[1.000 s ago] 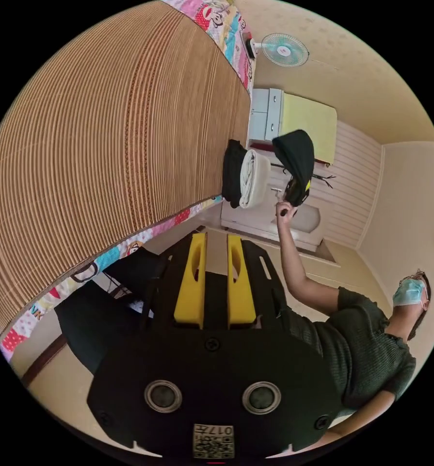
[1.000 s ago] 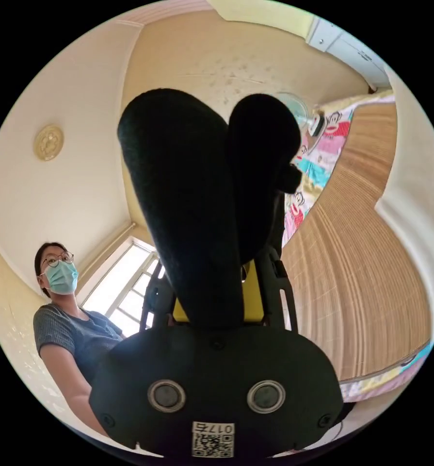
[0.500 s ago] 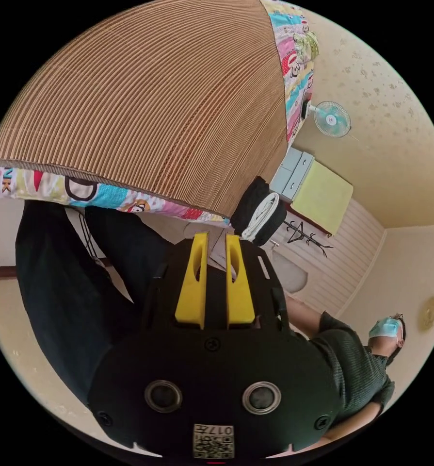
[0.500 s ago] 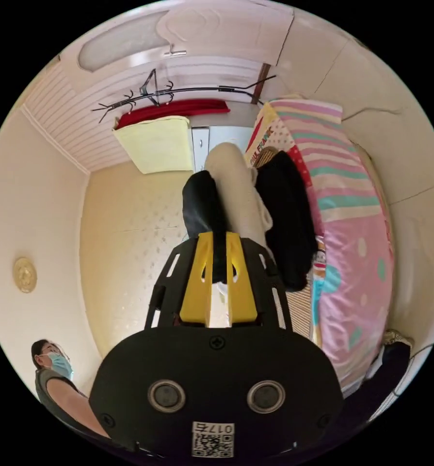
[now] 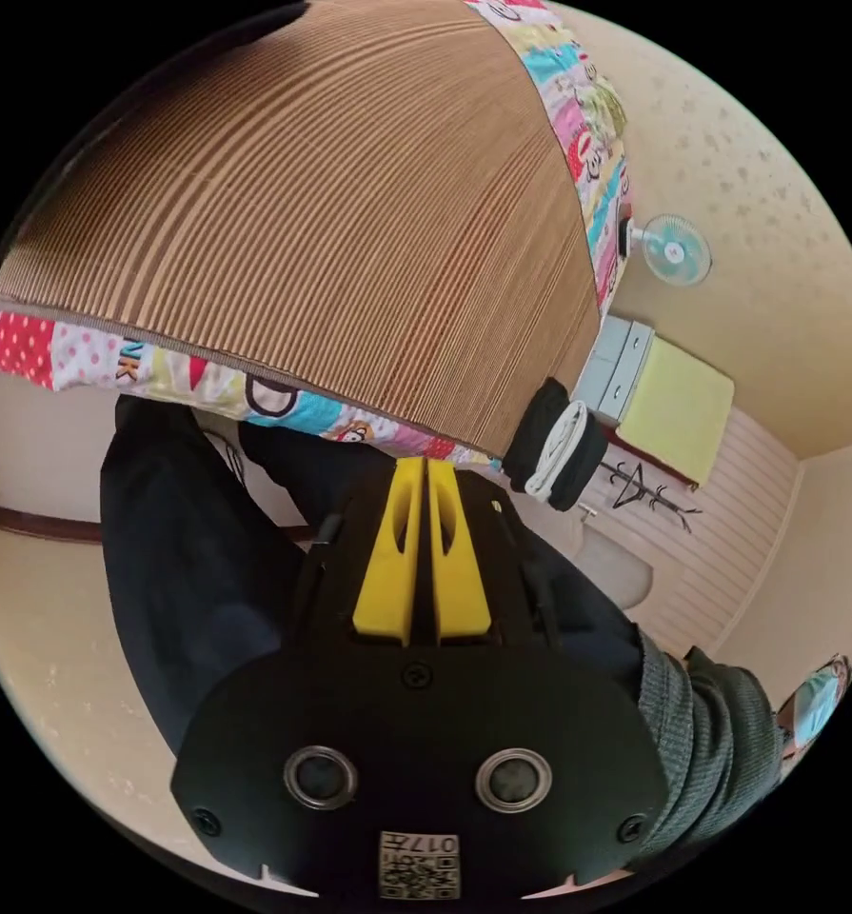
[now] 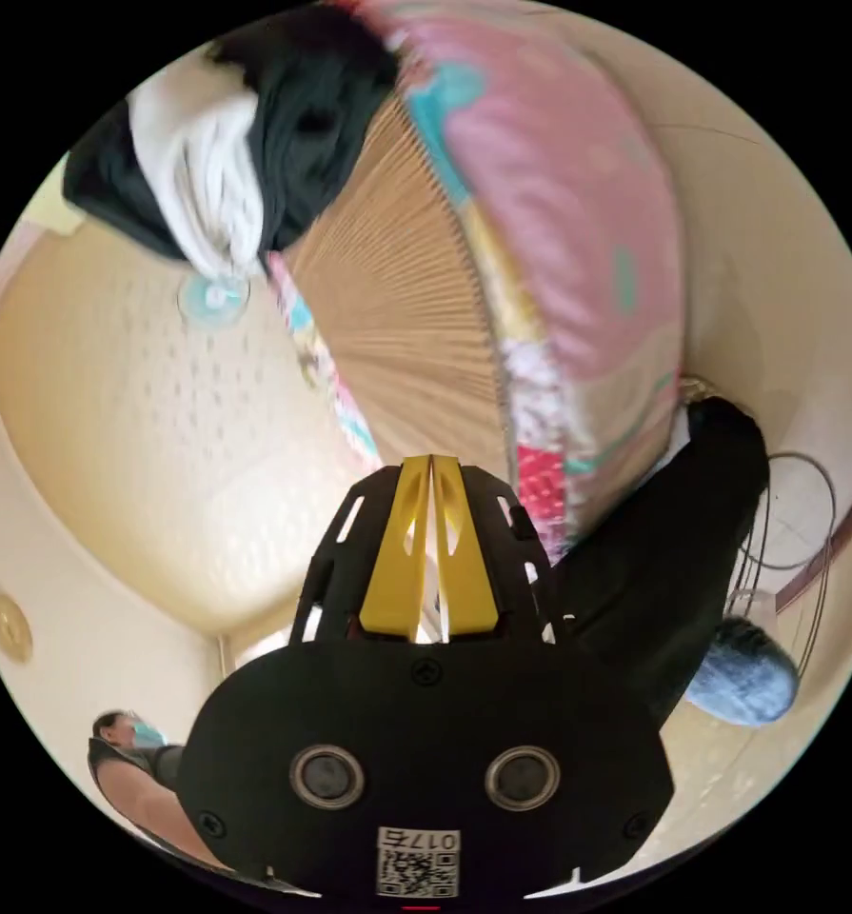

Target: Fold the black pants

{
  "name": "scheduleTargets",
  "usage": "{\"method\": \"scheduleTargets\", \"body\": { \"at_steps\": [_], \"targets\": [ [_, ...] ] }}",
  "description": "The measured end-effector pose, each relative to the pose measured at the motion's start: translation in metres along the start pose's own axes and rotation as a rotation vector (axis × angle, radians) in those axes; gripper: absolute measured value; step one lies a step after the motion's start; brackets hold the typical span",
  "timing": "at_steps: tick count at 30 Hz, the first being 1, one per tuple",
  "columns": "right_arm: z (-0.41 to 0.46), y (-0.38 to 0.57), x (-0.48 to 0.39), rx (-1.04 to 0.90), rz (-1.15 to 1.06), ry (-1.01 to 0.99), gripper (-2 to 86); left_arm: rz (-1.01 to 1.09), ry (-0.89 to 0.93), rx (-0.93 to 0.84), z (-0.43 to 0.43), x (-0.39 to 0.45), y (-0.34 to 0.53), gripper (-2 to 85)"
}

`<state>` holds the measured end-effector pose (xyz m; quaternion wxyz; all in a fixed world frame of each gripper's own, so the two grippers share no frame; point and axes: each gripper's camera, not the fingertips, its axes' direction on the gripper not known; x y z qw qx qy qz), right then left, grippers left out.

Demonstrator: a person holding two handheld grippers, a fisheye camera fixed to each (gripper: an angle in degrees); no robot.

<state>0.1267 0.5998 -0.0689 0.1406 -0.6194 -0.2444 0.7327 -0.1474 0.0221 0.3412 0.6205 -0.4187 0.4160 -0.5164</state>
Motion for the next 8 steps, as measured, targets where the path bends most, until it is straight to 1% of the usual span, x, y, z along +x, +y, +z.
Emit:
{"method": "scheduleTargets", "body": {
  "at_steps": [2, 3, 5, 6, 8],
  "targets": [
    [0.066, -0.001, -0.05, -0.245, -0.197, -0.013, 0.3, -0.04, -0.027, 0.061, -0.017, -0.014, 0.001, -0.8],
    [0.081, 0.004, -0.064, -0.293, -0.251, -0.026, 0.3, -0.041, -0.051, 0.098, -0.031, -0.02, 0.001, -0.8],
    [0.128, 0.038, -0.129, -0.457, -0.505, -0.058, 0.4, -0.017, -0.089, 0.151, -0.053, -0.028, -0.002, -0.5],
    [0.137, 0.051, -0.146, -0.488, -0.577, -0.053, 0.3, -0.012, -0.113, 0.179, -0.068, -0.035, -0.003, -0.2],
    [0.163, 0.11, -0.208, -0.57, -0.828, -0.012, 0.3, -0.017, -0.121, 0.208, -0.088, -0.05, -0.004, 0.5]
  ]
}}
